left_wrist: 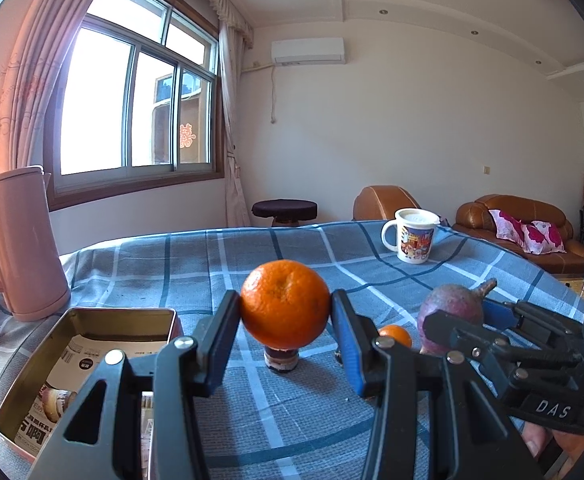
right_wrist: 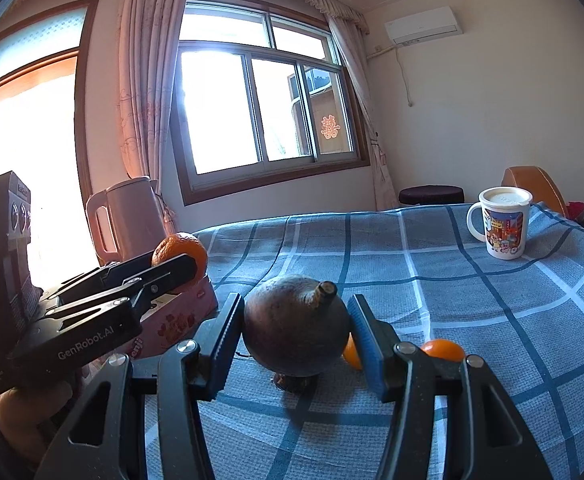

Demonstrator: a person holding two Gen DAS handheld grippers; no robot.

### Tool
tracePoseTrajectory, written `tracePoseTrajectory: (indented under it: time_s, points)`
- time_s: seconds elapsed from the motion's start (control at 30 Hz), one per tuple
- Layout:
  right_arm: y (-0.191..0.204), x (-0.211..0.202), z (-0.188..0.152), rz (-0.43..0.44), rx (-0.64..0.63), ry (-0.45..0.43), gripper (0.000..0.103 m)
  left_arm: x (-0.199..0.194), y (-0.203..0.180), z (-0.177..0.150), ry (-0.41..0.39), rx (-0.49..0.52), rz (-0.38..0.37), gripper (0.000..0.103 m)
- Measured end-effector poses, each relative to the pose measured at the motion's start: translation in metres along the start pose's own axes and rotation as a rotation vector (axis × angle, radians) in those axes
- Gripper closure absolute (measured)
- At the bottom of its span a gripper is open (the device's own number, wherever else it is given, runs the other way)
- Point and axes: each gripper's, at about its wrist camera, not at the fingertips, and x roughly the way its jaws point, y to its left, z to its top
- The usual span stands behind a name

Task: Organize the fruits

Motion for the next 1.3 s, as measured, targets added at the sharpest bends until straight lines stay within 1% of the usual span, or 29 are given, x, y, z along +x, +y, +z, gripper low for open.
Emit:
tracePoseTrajectory:
  time_s: [0.17,0.53,0.73,0.9,1.3]
  points:
    - [0.002,0.000,0.000,-0.001,-0.008,-0.001,0.048,-0.004,0.002,-0.001,-0.007,0.002,0.019,0.055]
    - [0.009,0.004,0.005,0.014,-0.016,0.010,0.048,-0.006,0.005,-0.001,-0.002,0.001,0.031,0.055]
    - [0.013,0.010,0.009,0.030,-0.018,0.027,0.048,-0.007,0.015,-0.002,0.013,-0.008,0.047,0.055]
    - [0.022,0.013,0.015,0.039,-0.045,0.031,0.048,-0.006,0.020,-0.003,0.025,-0.013,0.061,0.055]
    - [0.041,0.033,0.023,0.076,-0.083,0.071,0.048,-0.002,0.043,-0.006,0.069,-0.040,0.108,0.055]
